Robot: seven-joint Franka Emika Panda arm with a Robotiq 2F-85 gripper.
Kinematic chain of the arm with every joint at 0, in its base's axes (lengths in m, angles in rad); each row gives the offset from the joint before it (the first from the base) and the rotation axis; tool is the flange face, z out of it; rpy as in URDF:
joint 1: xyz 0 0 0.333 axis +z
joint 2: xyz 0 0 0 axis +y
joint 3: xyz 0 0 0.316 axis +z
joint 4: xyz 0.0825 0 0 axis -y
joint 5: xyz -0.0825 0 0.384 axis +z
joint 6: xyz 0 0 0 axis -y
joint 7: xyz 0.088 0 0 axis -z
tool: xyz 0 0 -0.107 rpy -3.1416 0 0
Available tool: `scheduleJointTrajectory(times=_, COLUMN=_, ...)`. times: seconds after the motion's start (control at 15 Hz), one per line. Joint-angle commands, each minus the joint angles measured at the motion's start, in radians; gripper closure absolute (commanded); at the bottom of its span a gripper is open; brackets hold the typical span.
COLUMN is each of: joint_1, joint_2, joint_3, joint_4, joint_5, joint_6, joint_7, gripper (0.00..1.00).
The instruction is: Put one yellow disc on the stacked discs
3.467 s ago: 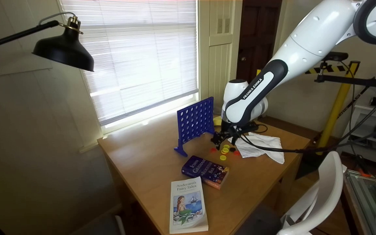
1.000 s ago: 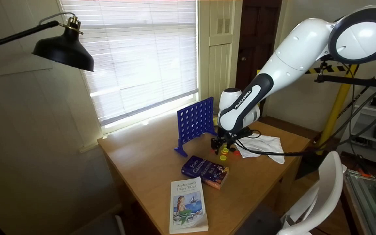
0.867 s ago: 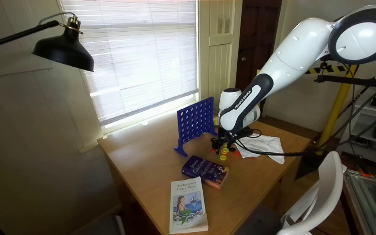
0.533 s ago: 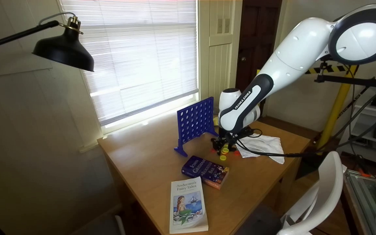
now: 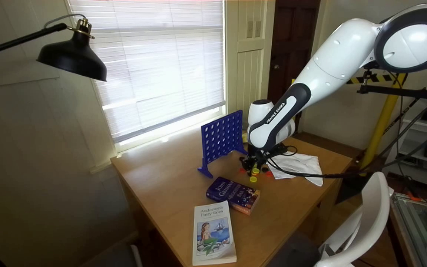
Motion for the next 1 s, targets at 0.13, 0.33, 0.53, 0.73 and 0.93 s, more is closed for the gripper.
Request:
scheduleJointTrajectory(times=0.13, joint_1=0.004, joint_2=-0.013, joint_3=-0.003, joint_4=-0.008, joint_5=-0.019, joint_6=-0.015, joint_7=-0.002, gripper=0.59)
scheduleJointTrajectory(times=0.33, joint_1=0.006, joint_2=-0.018, joint_3=-0.004, joint_4=-0.011, joint_5=-0.02, joint_6=-0.019, joint_7=-0.001, gripper=0.61)
scheduleJointTrajectory(times=0.53, joint_1=0.008, joint_2=-0.019, joint_3=-0.007, joint_4=-0.012, joint_5=-0.022, joint_6=-0.02, joint_7=0.0, gripper=0.64)
scheduleJointTrajectory(times=0.73, joint_1=0.009, joint_2=-0.019, joint_3=-0.008, joint_4=-0.011, joint_5=-0.024, joint_6=-0.023, joint_7=0.001, gripper=0.67)
scheduleJointTrajectory(times=0.93, joint_1=0.008, joint_2=-0.018, joint_3=-0.008, joint_4=-0.009, joint_5=-0.025, joint_6=-0.025, joint_7=-0.001, gripper=0.8)
